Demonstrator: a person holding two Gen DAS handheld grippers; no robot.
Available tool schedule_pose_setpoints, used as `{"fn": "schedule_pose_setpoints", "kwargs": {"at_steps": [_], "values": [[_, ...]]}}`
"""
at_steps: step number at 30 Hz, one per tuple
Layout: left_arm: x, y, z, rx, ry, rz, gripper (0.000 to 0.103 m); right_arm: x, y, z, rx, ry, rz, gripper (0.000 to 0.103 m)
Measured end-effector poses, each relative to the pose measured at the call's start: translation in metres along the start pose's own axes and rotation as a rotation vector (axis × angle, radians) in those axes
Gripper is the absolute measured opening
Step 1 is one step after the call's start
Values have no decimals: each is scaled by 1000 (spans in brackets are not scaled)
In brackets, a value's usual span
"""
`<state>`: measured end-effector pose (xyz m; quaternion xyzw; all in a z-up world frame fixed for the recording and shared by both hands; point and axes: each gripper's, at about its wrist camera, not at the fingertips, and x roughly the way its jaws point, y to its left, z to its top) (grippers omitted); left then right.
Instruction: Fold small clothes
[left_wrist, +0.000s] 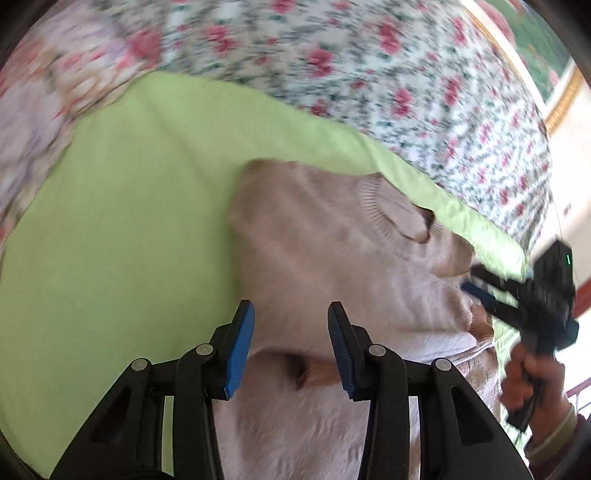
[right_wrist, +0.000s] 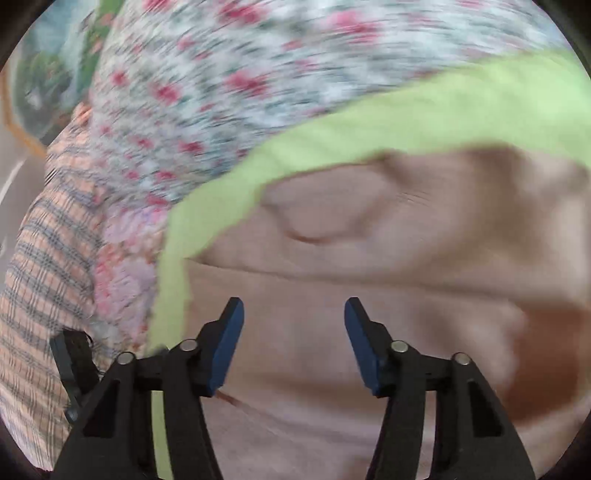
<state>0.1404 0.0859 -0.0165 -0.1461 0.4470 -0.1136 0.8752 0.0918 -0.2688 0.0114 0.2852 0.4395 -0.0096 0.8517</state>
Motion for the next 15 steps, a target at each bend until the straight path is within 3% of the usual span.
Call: {"fn": "schedule_pose_setpoints", "kwargs": {"at_steps": [4, 6, 8, 12, 15], "values": [[42, -15, 26, 84, 40, 35, 45, -17, -39, -10, 54, 21, -102, 55], [67, -9, 37, 123, 63, 110, 45, -20, -56, -13, 66, 52, -255, 55], [87, 7, 45, 113, 105, 222, 48, -32, -69, -15, 101, 25, -263, 43], [60, 25, 47, 0, 73, 180, 48, -58, -69, -13, 103, -58, -279, 43], [37, 18, 32, -22, 56, 109, 48, -59, -63, -8, 85, -81, -211, 43]]}}
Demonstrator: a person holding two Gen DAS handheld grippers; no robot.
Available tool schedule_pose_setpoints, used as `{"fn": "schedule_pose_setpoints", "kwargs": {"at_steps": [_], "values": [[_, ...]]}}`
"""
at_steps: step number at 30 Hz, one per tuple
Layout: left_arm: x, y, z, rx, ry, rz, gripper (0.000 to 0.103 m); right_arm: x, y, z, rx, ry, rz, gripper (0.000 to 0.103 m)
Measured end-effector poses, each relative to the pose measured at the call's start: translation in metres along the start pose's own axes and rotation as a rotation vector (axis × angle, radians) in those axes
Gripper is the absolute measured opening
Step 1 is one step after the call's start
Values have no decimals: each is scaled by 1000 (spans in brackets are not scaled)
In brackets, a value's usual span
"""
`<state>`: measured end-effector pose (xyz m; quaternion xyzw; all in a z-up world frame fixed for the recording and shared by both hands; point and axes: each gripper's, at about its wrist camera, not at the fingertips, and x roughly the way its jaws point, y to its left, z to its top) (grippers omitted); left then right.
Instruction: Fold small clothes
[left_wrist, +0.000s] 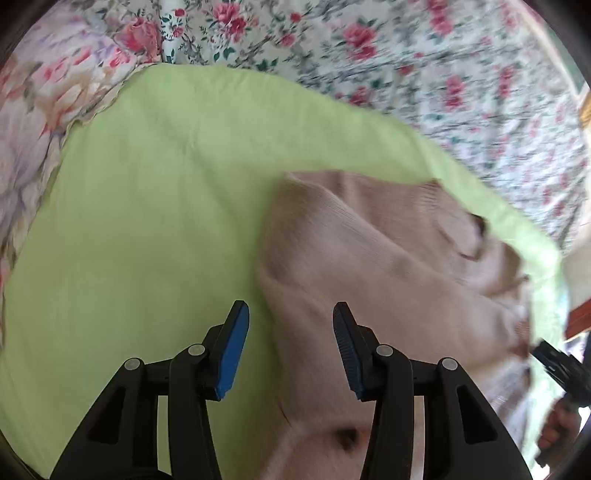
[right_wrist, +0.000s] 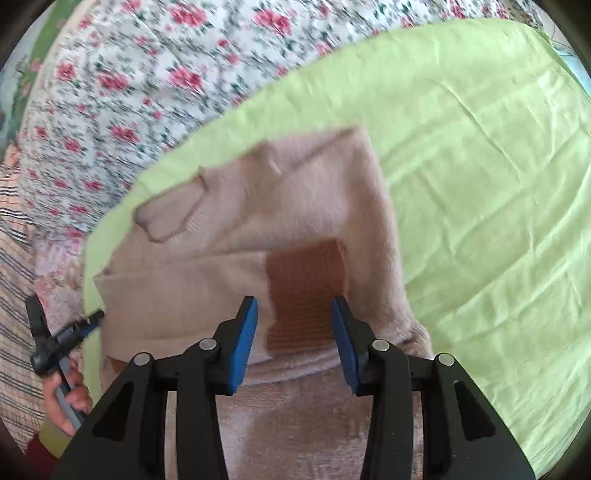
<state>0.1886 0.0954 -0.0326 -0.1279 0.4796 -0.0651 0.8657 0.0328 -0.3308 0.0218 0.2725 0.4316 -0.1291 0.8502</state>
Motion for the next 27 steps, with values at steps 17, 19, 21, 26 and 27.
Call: {"fn": "schedule_pose_setpoints", "kwargs": {"at_steps": [17, 19, 21, 26, 27], "values": [[-33, 11, -74, 7, 81, 73, 49, -44, 6, -39, -56, 38, -7, 43], [-49, 12, -91, 4, 93, 43, 49, -56, 10, -53, -94, 49, 15, 48], [-66, 19, -111, 17, 110, 22, 51, -66, 11, -64, -126, 68, 40, 52], [-93, 24, -174, 59, 201, -25, 57, -94, -9, -113, -149, 132, 78, 53], [-98, 28, -187, 61, 218, -33, 57, -99, -15, -123, -141, 142, 80, 53]]}}
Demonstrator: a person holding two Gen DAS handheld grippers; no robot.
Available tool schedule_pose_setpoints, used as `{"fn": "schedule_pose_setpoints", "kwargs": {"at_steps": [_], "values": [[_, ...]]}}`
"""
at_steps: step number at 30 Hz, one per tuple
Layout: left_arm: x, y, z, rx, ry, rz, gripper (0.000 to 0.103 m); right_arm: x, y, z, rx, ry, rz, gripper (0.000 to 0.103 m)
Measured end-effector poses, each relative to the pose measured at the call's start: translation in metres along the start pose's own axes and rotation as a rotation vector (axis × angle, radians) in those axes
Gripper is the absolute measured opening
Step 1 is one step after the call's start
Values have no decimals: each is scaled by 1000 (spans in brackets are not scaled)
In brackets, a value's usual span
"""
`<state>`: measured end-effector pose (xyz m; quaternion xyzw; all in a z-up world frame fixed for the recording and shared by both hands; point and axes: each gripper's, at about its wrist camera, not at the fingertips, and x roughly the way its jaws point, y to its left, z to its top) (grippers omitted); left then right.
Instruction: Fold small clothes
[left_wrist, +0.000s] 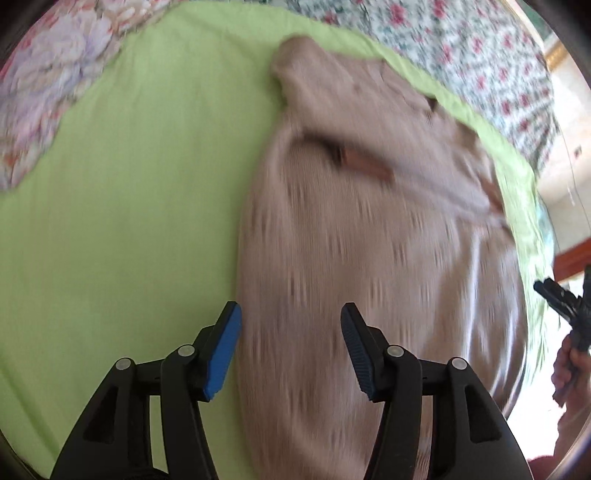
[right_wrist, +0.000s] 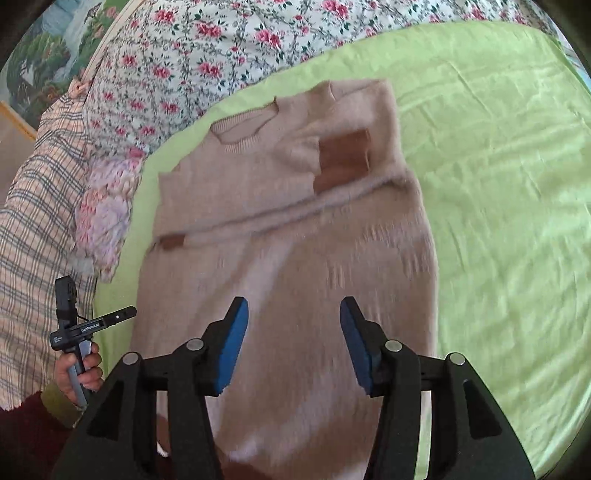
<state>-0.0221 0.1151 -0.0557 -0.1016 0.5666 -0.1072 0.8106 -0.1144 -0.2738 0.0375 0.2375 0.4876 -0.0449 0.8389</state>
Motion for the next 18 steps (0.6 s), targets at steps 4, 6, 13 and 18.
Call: {"fn": "schedule_pose_setpoints", "kwargs": {"at_steps": [4, 6, 13, 18], "values": [[-1, 10, -55, -51, 77, -76, 61, -19, -22, -45, 57, 34, 11, 53], [-2, 13, -80, -68, 99, -119, 62, -27, -31, -65, 82, 61, 7, 53], [-7, -1, -127, -31, 112, -232, 63, -30, -54, -128, 179, 140, 100, 53], [-4, -1, -132, -17, 141, -317, 62, -14, -53, -144, 197, 89, 234, 53]]}}
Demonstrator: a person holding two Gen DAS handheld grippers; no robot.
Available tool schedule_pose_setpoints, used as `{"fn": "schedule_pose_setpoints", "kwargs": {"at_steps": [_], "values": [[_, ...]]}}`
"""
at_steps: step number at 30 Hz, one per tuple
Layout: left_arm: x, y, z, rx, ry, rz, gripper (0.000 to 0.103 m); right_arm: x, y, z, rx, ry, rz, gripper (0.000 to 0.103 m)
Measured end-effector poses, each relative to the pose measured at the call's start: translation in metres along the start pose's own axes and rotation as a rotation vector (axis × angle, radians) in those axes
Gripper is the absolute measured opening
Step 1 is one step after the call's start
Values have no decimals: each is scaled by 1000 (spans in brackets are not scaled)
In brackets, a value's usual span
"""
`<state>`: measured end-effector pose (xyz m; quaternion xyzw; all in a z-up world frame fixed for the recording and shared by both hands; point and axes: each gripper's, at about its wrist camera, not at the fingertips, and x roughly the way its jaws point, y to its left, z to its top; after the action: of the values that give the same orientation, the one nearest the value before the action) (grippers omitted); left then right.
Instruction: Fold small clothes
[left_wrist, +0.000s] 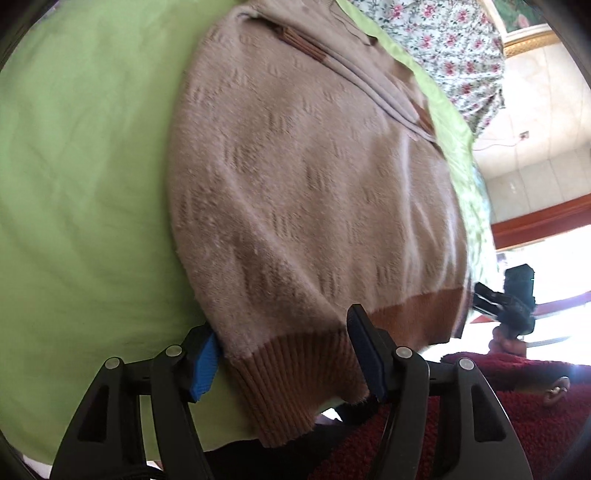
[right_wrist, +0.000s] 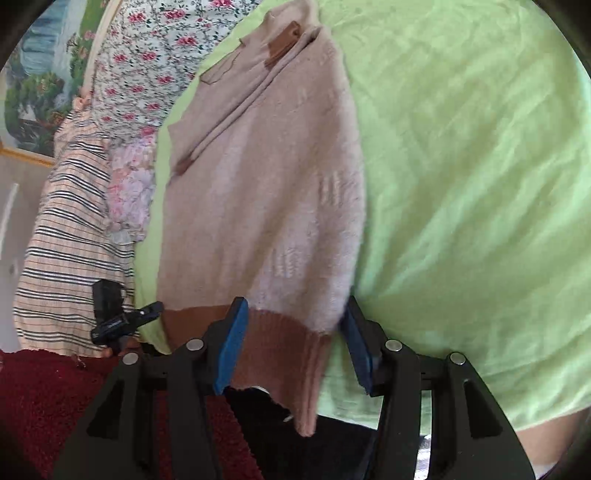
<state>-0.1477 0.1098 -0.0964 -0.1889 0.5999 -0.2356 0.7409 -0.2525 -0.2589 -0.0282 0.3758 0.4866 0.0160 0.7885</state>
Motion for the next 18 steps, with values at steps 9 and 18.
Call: {"fn": "schedule_pose_setpoints", "kwargs": {"at_steps": [9, 18], "values": [[-5, -9, -1, 50, -7, 1, 11, -23, -5, -11, 17, -24, 29, 8], [8, -5, -4, 42, 66, -28, 18, 11, 1, -13, 3, 69, 21, 15]]}}
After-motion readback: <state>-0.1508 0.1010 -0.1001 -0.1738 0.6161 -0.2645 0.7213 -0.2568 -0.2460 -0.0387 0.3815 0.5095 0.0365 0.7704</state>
